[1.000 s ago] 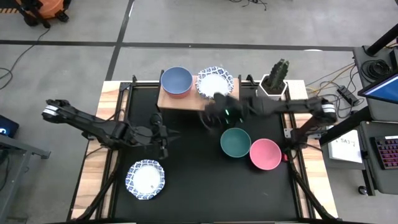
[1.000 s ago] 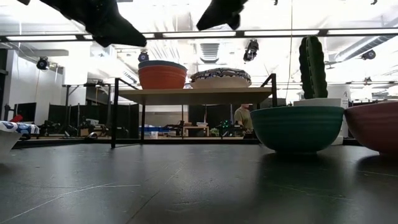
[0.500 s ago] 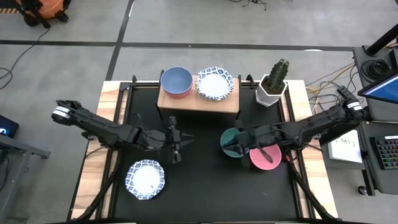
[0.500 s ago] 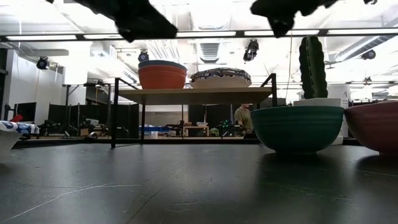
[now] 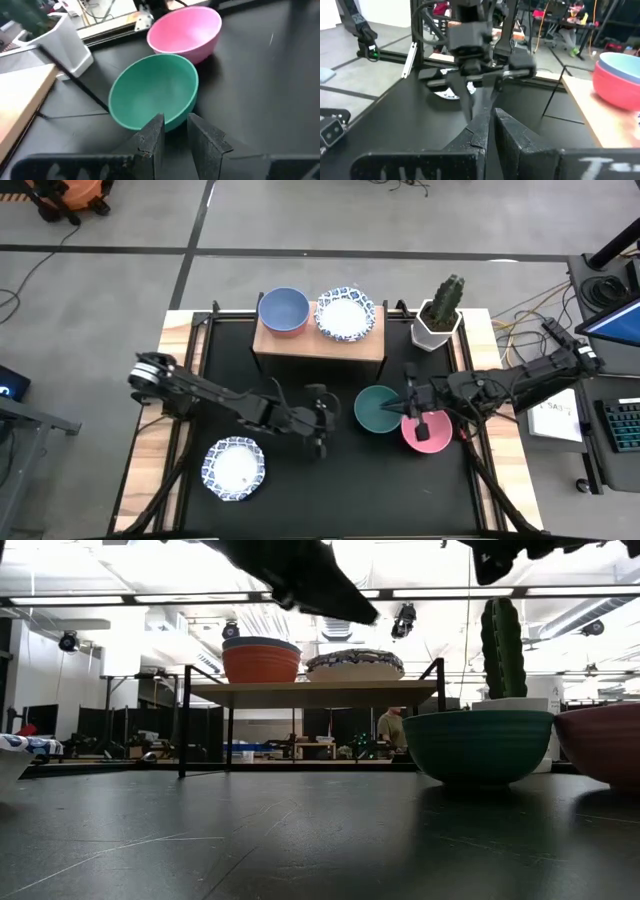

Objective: Place and stack bowls onto a shelf
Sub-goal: Stack the green bowl on top of the blue bowl on the shelf

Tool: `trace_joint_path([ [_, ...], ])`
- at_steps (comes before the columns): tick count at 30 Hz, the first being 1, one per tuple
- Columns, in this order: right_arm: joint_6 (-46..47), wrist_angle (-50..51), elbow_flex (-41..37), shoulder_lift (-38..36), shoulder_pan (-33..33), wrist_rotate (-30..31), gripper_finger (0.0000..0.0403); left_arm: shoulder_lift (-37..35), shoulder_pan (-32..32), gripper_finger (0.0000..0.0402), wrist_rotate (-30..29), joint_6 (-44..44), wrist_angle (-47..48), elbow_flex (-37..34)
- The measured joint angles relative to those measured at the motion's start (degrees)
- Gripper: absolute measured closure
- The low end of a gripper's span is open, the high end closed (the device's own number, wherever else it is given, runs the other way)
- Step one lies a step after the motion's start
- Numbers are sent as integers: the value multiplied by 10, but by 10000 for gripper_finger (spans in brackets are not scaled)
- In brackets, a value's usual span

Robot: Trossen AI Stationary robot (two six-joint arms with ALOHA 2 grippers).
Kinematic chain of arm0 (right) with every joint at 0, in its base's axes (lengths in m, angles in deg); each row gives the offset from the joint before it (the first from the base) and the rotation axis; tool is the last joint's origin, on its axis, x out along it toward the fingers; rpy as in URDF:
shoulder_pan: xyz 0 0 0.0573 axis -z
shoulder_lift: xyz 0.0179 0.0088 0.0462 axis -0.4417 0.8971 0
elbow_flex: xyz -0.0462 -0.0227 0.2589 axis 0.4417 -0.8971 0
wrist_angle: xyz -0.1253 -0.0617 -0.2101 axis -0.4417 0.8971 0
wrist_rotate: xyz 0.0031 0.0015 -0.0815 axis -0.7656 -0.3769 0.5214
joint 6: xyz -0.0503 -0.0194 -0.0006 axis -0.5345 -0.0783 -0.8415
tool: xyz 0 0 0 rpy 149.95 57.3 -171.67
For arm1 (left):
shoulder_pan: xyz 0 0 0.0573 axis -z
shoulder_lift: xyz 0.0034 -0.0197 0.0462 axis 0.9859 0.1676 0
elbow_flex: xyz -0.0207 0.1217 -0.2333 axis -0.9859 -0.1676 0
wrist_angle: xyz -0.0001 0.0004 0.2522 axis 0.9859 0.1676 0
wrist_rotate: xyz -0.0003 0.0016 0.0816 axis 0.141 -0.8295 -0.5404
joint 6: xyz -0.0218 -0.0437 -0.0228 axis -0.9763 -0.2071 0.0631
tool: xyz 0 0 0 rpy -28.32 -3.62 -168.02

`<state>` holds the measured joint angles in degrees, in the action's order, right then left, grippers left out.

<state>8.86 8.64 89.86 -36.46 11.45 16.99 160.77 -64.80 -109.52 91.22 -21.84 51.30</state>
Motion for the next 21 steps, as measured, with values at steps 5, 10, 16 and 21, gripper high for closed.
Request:
trace_joint_path([
  [5, -24, 10, -23, -41, 0, -1, 385, 55, 0, 334, 11, 27, 9, 45],
  [10, -44, 36, -23, -104, 0, -7, 385, 94, -3, 334, 38, 35, 9, 83],
  [16, -45, 47, -44, -150, 0, -49, 385, 114, -6, 333, 37, 13, 6, 103],
  [21, -50, 53, -48, -157, 0, -49, 385, 126, -9, 317, 36, -2, 8, 124],
])
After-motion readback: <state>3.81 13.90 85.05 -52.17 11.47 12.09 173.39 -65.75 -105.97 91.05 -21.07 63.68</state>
